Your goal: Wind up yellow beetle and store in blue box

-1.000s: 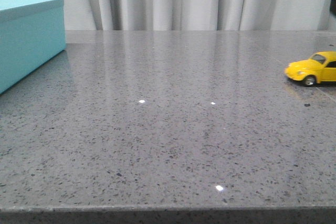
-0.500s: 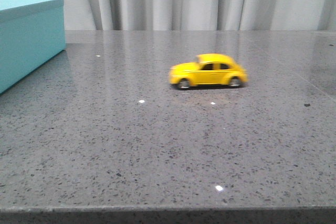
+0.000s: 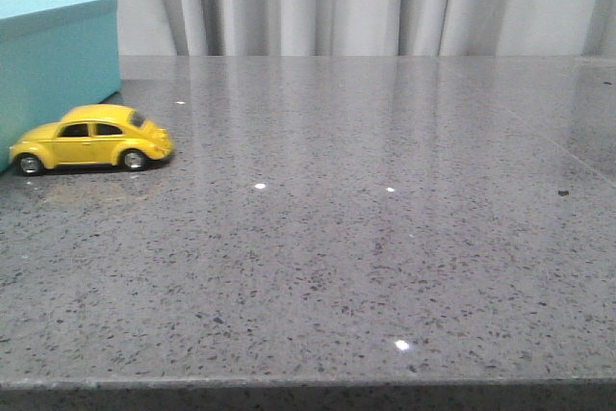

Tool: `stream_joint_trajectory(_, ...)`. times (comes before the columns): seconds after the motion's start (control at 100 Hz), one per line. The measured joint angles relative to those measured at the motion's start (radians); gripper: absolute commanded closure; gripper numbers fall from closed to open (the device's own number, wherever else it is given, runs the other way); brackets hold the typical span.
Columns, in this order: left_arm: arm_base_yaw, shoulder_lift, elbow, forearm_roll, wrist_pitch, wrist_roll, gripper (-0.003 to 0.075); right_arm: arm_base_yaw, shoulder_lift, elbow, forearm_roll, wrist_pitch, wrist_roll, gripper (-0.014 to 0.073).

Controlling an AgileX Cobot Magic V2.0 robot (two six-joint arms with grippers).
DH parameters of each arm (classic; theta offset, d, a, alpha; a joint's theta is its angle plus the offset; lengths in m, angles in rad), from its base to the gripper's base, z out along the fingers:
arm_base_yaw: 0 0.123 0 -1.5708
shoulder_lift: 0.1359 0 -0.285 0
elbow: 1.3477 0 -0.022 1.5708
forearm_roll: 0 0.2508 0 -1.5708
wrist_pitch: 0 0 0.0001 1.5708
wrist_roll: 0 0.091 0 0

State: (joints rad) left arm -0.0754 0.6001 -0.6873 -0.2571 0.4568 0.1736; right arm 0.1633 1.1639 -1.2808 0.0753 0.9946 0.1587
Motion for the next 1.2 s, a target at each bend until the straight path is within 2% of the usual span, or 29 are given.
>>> stream_joint_trajectory(0.17, -0.045, 0.112, -0.109, -0.022, 0.102, 0.102, 0.025, 0.0, -0.071, 0.033, 0.002, -0.032, -0.009, 0.0024)
stream_joint_trajectory(0.37, -0.147, 0.298, -0.266, -0.042, 0.239, 0.299, 0.0209, 0.0, -0.119, 0.035, 0.004, -0.034, -0.011, 0.0024)
stream_joint_trajectory(0.49, -0.218, 0.422, -0.357, -0.042, 0.306, 0.421, 0.0153, 0.0, -0.137, 0.035, 0.009, -0.035, -0.012, 0.0024)
stream_joint_trajectory(0.57, -0.257, 0.498, -0.408, -0.042, 0.33, 0.493, 0.0124, 0.0, -0.144, 0.035, 0.016, -0.038, -0.012, 0.0024)
stream_joint_trajectory(0.78, -0.332, 0.68, -0.502, -0.027, 0.363, 0.654, 0.0122, 0.0, -0.153, 0.035, 0.042, -0.038, -0.014, 0.0024)
stream_joint_trajectory(1.04, -0.378, 0.858, -0.526, 0.11, 0.404, 0.708, 0.0122, 0.0, -0.16, 0.035, 0.046, -0.043, -0.014, 0.0024)
stream_joint_trajectory(1.2, -0.378, 0.918, -0.527, 0.143, 0.404, 0.709, 0.0136, 0.0, -0.16, 0.035, 0.046, -0.045, -0.016, 0.0024)
